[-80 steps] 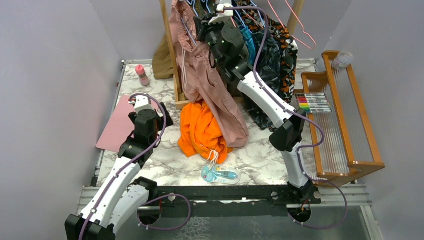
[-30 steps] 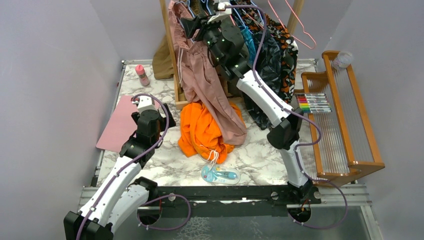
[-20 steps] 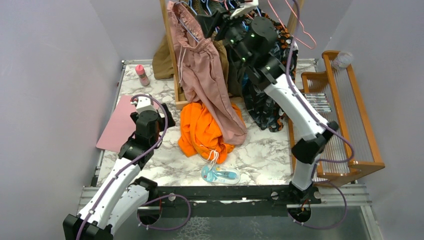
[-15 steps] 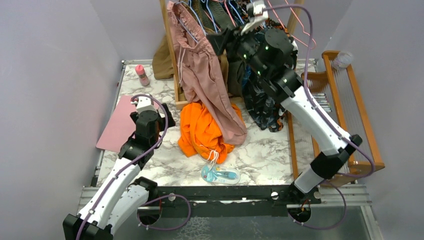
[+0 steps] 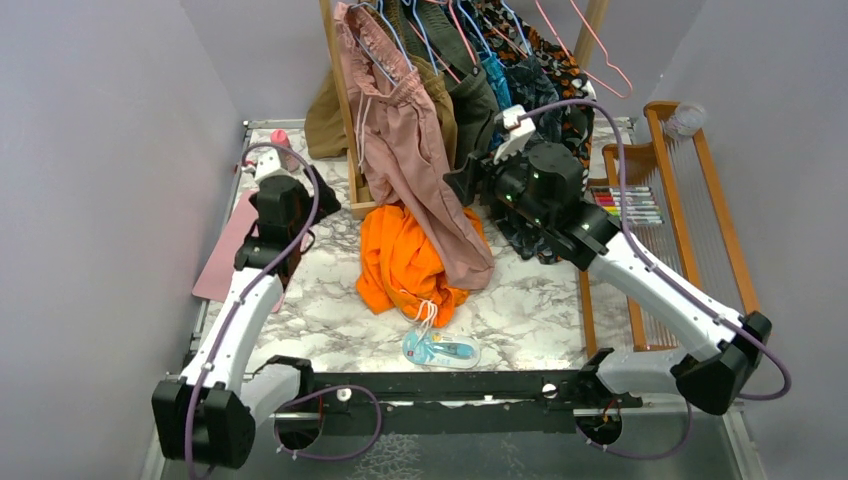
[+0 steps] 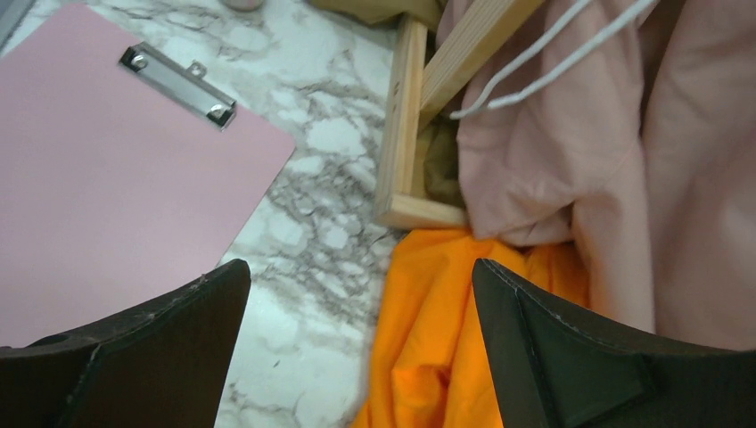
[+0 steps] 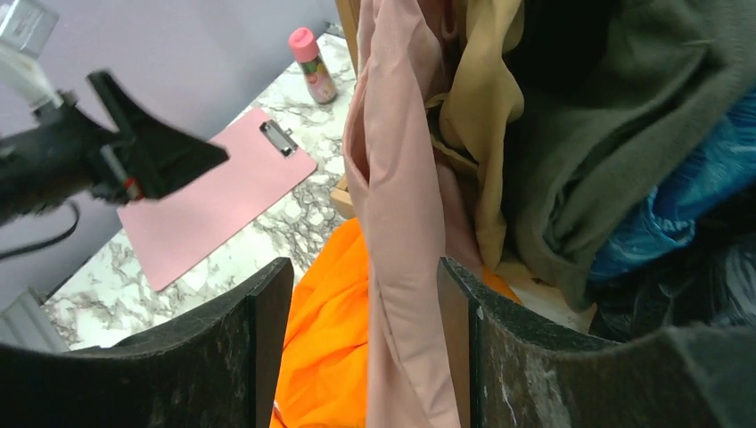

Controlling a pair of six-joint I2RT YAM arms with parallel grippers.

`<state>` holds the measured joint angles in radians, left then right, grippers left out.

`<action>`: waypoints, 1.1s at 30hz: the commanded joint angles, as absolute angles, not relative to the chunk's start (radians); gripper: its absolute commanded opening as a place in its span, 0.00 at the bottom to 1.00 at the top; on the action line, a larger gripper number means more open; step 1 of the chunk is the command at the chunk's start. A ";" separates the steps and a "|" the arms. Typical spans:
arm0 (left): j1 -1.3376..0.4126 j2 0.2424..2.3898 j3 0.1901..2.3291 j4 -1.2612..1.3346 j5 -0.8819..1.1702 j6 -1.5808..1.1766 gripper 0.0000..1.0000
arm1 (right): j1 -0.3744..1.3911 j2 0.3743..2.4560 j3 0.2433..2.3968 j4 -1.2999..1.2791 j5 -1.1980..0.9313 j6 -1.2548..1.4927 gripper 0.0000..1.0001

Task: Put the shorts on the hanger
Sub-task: Place the hanger on the clothesline.

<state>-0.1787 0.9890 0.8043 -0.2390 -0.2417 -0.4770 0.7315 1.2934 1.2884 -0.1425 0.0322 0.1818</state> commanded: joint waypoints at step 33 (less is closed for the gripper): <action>0.100 2.151 1.654 0.229 0.416 -0.772 0.83 | 0.733 1.109 0.992 -0.012 0.012 0.296 0.61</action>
<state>0.1154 2.1090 1.5749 0.1978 0.3637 -0.7776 0.7315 1.1065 0.9882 -0.0391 -0.0120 0.2955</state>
